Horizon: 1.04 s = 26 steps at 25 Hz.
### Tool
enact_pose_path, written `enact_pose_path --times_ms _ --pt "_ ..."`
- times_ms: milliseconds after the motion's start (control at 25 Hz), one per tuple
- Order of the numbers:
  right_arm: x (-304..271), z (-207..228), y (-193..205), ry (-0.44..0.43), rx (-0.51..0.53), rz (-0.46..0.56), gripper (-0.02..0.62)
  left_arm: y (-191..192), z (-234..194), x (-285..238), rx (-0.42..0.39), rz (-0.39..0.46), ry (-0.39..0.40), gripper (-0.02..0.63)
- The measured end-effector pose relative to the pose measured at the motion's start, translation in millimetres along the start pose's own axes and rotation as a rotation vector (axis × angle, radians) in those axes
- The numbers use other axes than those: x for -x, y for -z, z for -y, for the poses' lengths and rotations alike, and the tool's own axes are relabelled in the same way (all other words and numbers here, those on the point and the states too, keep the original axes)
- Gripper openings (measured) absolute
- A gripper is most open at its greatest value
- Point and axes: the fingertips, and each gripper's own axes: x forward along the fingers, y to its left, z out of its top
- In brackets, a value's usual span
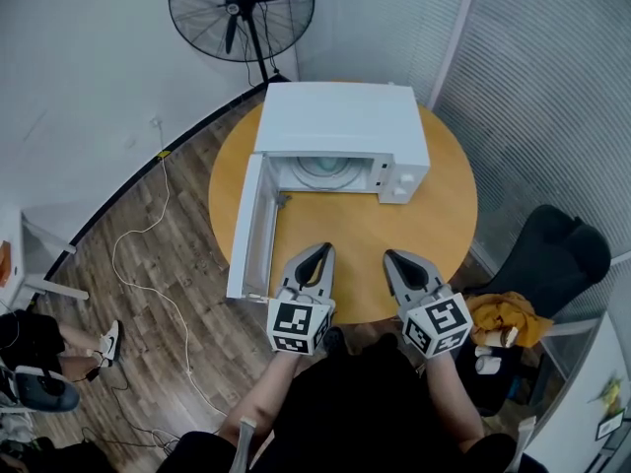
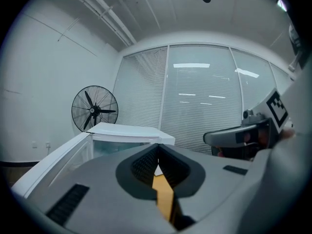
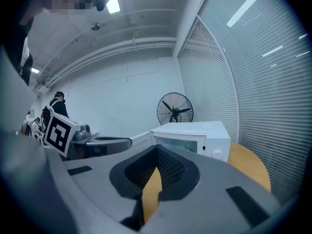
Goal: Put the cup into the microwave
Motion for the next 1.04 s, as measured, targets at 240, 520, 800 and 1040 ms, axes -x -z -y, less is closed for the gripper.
enact_pose_path --times_ms 240,520,800,1040 --pt "-5 1 -2 -0.004 0.01 0.006 0.009 -2 -1 0 -0.002 -0.009 -0.001 -0.002" --pt "-5 0 1 -0.009 0.016 -0.001 0.009 5 1 0 -0.005 -0.019 0.006 -0.002" --pt "-2 2 5 -0.003 0.014 -0.016 0.009 9 5 -1 -0.002 -0.029 0.007 -0.002" --pt "1 3 6 -0.004 0.023 -0.02 0.009 9 10 -3 -0.006 -0.024 0.015 -0.002"
